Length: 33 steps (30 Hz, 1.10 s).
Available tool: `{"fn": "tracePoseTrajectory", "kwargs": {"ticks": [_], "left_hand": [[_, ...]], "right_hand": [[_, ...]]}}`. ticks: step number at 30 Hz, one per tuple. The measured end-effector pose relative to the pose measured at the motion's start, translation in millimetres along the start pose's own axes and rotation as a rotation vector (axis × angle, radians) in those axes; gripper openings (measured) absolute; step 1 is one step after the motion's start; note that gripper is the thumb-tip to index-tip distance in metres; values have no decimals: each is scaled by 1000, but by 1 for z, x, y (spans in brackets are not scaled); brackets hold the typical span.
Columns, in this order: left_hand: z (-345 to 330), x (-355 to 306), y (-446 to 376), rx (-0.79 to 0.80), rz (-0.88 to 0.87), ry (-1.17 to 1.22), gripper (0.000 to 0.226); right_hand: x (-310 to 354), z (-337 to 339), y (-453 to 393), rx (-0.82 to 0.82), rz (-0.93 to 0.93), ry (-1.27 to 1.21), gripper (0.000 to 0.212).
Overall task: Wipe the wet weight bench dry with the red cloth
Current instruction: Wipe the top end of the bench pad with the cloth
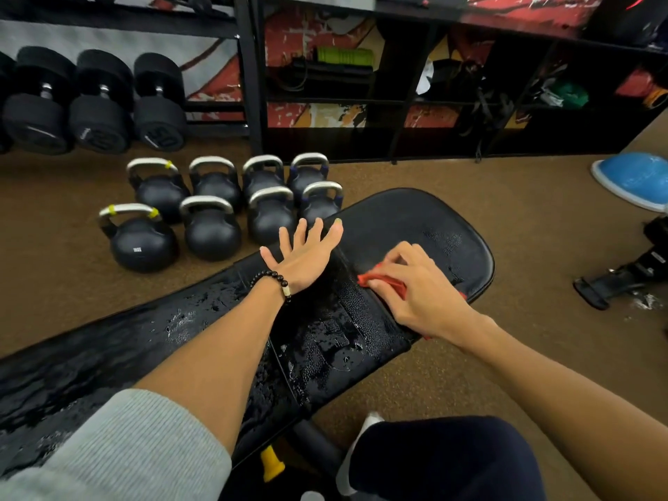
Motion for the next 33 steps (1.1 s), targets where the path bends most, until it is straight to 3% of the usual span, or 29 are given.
{"fn": "tracePoseTrajectory", "kwargs": {"ticks": [7, 14, 19, 25, 30, 33], "left_hand": [[0, 0, 1, -6, 3, -57, 81], [0, -1, 1, 11, 2, -96, 86], [0, -1, 1, 15, 2, -118, 86], [-1, -1, 0, 20, 3, -112, 86], [0, -1, 1, 13, 4, -130, 87], [0, -1, 2, 14, -2, -131, 87]], "right_hand": [[6, -11, -45, -72, -134, 58, 23], [-1, 0, 7, -46, -7, 24, 29], [-4, -3, -37, -68, -160, 75, 24], [-3, 2, 15, 32, 40, 42, 30], [-5, 2, -6, -64, -167, 79, 26], [15, -11, 14, -57, -143, 48, 28]]}}
Point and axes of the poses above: each hand's wrist, its own y-axis away from the middle knuckle, its own z-axis out of the back of the hand, x = y × z, the point moved 7 cm from there along -y, towards the middle knuckle, and after that the axes turned 6 degrees about x, right-handed, at the moved point
